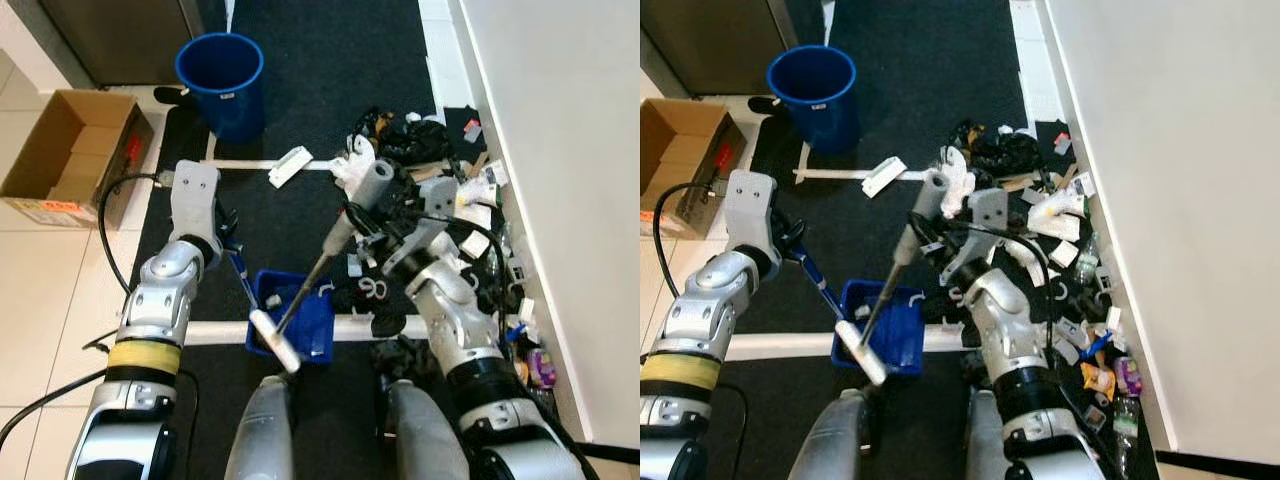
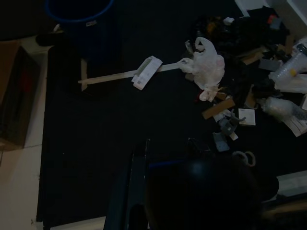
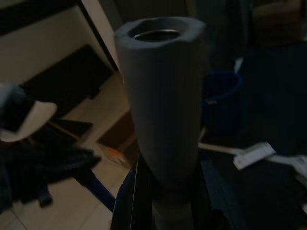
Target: Sweep floor
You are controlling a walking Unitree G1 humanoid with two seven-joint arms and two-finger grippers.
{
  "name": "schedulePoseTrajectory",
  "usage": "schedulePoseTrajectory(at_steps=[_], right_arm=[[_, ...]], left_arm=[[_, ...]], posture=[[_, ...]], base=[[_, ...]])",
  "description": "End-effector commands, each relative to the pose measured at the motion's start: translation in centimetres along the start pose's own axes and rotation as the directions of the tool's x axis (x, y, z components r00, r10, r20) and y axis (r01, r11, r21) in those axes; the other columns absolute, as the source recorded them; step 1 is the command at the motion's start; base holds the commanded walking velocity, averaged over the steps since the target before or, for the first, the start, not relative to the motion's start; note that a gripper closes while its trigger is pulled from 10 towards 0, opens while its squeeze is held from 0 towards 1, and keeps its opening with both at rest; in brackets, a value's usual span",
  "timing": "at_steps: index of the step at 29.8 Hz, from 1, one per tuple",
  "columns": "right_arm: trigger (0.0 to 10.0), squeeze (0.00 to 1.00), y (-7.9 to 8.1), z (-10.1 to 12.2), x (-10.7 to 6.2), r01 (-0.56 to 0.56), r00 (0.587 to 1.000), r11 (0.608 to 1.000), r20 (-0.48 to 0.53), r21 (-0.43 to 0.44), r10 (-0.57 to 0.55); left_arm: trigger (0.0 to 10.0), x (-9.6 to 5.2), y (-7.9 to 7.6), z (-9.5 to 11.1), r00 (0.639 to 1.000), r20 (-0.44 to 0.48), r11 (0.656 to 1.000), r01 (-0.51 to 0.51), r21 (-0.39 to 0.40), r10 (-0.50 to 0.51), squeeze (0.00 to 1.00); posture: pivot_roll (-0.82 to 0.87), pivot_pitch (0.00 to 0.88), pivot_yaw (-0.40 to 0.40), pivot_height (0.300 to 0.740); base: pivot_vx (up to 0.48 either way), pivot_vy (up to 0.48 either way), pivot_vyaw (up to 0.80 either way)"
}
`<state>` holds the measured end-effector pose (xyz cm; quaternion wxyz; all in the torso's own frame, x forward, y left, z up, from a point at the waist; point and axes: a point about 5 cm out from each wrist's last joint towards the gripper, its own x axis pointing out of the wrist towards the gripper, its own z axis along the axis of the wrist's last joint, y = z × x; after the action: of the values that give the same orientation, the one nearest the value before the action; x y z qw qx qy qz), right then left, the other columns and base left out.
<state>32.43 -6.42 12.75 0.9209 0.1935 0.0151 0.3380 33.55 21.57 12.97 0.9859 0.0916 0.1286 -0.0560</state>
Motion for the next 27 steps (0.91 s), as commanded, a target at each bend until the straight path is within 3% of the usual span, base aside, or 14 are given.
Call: schedulePoseTrajectory(at_steps=[1, 7, 11, 12, 13, 14, 15, 16, 18, 19, 20, 21, 24, 27], right_arm=[[10.0, 0.00, -0.1, 1.3, -0.1, -0.002, 0.998, 0.999, 0.059, 0.041, 0.000], [10.0, 0.00, -2.5, 6.6, -0.8, 0.088, 0.983, 0.994, 0.170, -0.066, -0.075], [10.0, 0.00, -3.8, 8.0, -1.3, 0.150, 0.973, 0.982, 0.191, -0.118, -0.126], [10.0, 0.00, -4.7, 8.5, -1.7, 0.198, 0.968, 0.964, 0.189, -0.176, -0.164], [10.0, 0.00, -4.7, 8.5, -1.7, 0.198, 0.968, 0.964, 0.189, -0.176, -0.164], [10.0, 0.00, -5.9, 8.8, -2.2, 0.275, 0.954, 0.933, 0.182, -0.231, -0.237], [10.0, 0.00, -6.9, 8.8, -2.6, 0.341, 0.937, 0.896, 0.178, -0.286, -0.300], [10.0, 0.00, -6.9, 8.8, -2.6, 0.341, 0.937, 0.896, 0.178, -0.286, -0.300], [10.0, 0.00, -9.0, 8.1, -3.6, 0.479, 0.877, 0.788, 0.166, -0.387, -0.451], [10.0, 0.00, -9.5, 7.8, -3.9, 0.511, 0.857, 0.760, 0.163, -0.402, -0.489], [10.0, 0.00, -9.5, 7.8, -3.9, 0.511, 0.857, 0.760, 0.163, -0.402, -0.489], [10.0, 0.00, -9.8, 7.4, -4.1, 0.535, 0.838, 0.725, 0.163, -0.434, -0.521], [10.0, 0.00, -9.9, 6.3, -4.2, 0.542, 0.828, 0.704, 0.145, -0.459, -0.542], [10.0, 0.00, -9.5, 3.8, -3.7, 0.508, 0.836, 0.720, 0.070, -0.474, -0.544]], left_arm=[[10.0, -0.2, 0.0, -1.7, 0.998, -0.064, 1.000, -0.025, -0.015, 0.024, 0.00], [10.0, -0.2, 0.0, -1.7, 0.998, -0.065, 1.000, -0.027, -0.013, 0.026, 0.00], [10.0, -0.2, 0.0, -1.7, 0.998, -0.066, 1.000, -0.026, -0.012, 0.025, 0.00], [10.0, -0.2, 0.0, -1.7, 0.997, -0.067, 1.000, -0.025, -0.011, 0.024, 0.00], [10.0, -0.2, 0.0, -1.7, 0.997, -0.067, 1.000, -0.025, -0.011, 0.024, 0.00], [10.0, -0.3, 0.0, -1.7, 0.997, -0.068, 1.000, -0.027, -0.008, 0.026, 0.00], [10.0, -0.3, 0.1, -1.7, 0.997, -0.069, 1.000, -0.030, -0.006, 0.029, 0.00], [10.0, -0.3, 0.1, -1.7, 0.997, -0.069, 1.000, -0.030, -0.006, 0.029, 0.00], [10.0, -0.5, 0.5, -1.8, 0.996, -0.067, 0.999, -0.054, -0.003, 0.054, 0.00], [10.0, -0.6, 0.7, -1.8, 0.996, -0.066, 0.998, -0.065, -0.003, 0.064, 0.00], [10.0, -0.6, 0.7, -1.8, 0.996, -0.066, 0.998, -0.065, -0.003, 0.064, 0.00], [10.0, -0.6, 0.9, -1.8, 0.995, -0.065, 0.997, -0.080, -0.006, 0.080, 0.00], [10.0, -0.7, 1.5, -1.6, 0.992, -0.060, 0.993, -0.115, -0.011, 0.114, 0.00], [10.0, -1.1, 2.8, -1.5, 0.981, -0.056, 0.983, -0.185, -0.010, 0.184, 0.00]], posture=[[0.01, 0.232, -0.014, 0.740], [0.01, 0.232, -0.014, 0.740], [0.01, 0.233, -0.013, 0.740], [0.01, 0.234, -0.012, 0.740], [0.01, 0.234, -0.012, 0.740], [0.01, 0.235, -0.011, 0.740], [0.01, 0.235, -0.011, 0.740], [0.01, 0.235, -0.011, 0.740], [0.01, 0.236, -0.011, 0.740], [0.01, 0.236, -0.011, 0.740], [0.01, 0.236, -0.011, 0.740], [0.01, 0.236, -0.011, 0.740], [0.02, 0.235, -0.012, 0.740], [0.02, 0.234, -0.013, 0.740]], base=[[0.000, 0.000, 0.00], [0.000, 0.000, 0.00], [0.000, 0.000, 0.00], [0.000, 0.000, 0.00], [0.000, 0.000, 0.00], [0.000, 0.000, 0.00], [0.000, 0.000, 0.00], [0.000, 0.000, 0.00], [0.000, 0.000, 0.00], [0.000, 0.000, 0.00], [0.000, 0.000, 0.00], [0.000, 0.000, 0.00], [0.000, 0.000, 0.00], [0.000, 0.000, 0.00]])
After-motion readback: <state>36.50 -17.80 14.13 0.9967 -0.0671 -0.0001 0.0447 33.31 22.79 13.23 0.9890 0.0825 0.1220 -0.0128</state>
